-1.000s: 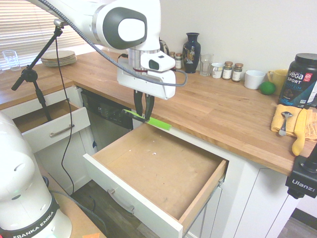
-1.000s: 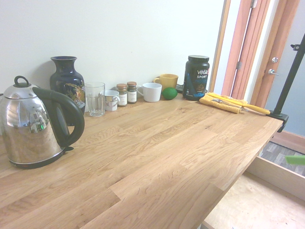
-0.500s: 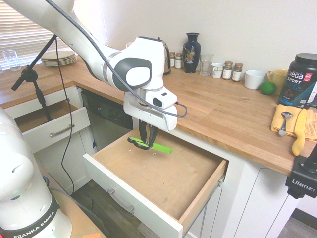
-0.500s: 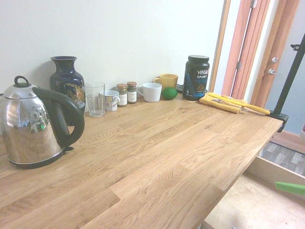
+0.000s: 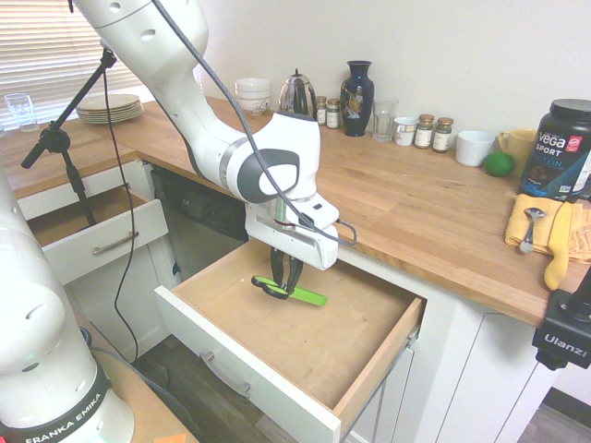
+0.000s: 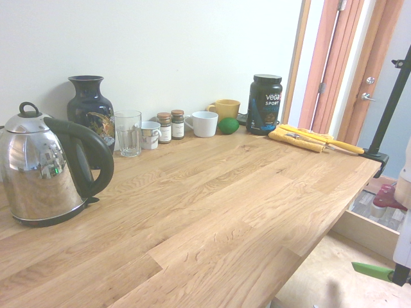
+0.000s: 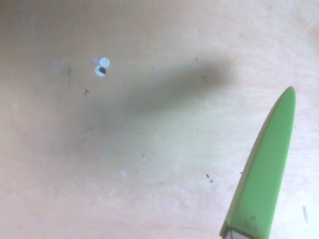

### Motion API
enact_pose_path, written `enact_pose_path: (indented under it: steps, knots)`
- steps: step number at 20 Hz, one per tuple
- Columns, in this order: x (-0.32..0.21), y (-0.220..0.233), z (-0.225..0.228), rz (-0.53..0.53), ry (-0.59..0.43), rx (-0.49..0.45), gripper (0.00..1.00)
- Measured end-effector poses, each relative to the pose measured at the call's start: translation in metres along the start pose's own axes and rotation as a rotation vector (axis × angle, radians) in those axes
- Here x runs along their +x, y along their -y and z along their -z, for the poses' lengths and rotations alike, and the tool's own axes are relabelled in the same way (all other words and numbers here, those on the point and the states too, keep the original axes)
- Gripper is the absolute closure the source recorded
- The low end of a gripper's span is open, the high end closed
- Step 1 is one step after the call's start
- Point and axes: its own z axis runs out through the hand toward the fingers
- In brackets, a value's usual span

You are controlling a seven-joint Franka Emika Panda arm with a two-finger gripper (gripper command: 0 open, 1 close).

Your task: Put scissor in the drawer

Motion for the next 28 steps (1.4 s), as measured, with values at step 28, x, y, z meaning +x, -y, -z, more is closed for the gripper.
enact_pose_path:
  steps: [28]
  knots:
    - [0.025, 0.024, -0.086, -0.028, 0.032, -0.040, 1.00]
